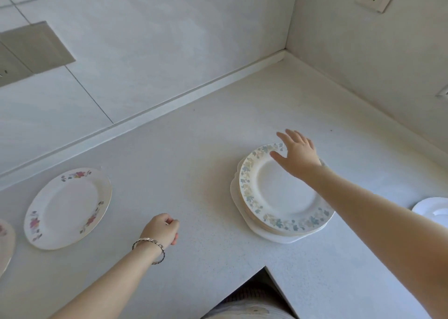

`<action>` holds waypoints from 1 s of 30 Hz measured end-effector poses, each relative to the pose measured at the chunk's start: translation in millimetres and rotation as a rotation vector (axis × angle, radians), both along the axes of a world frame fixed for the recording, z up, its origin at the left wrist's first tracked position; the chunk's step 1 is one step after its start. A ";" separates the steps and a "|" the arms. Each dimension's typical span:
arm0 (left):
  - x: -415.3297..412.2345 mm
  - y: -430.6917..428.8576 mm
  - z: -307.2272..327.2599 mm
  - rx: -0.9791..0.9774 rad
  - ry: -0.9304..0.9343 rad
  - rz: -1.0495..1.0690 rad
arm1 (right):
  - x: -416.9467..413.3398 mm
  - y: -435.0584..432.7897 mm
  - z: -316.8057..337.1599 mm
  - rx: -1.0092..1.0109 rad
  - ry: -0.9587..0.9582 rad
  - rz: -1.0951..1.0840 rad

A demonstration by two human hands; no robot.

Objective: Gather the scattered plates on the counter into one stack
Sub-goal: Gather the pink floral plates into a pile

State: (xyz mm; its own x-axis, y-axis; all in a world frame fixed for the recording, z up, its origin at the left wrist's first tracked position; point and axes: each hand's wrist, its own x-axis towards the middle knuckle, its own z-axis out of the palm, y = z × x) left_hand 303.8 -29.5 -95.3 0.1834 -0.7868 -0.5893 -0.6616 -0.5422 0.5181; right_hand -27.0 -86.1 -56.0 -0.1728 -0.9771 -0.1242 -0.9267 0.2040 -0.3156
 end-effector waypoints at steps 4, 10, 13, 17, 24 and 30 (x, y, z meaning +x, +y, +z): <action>0.9 -3.7 0.5 -0.008 -0.023 0.029 | 1.7 -36.3 -9.5 0.280 0.041 0.033; 4.5 -6.3 -3.1 -0.024 -0.030 0.047 | 3.6 -29.6 -28.1 0.250 0.145 0.012; 7.8 -2.0 -5.1 -0.014 -0.041 0.052 | 0.5 -30.1 -24.9 0.273 0.128 0.018; 17.9 1.6 -5.7 -0.007 -0.046 0.101 | 9.8 -32.8 -17.1 0.221 0.204 0.068; 69.2 15.8 0.1 -0.003 -0.073 0.191 | 117.8 -33.8 8.5 0.283 0.001 0.422; 157.0 38.0 10.6 -0.031 -0.169 0.257 | 263.1 -7.8 0.8 0.503 -0.056 0.606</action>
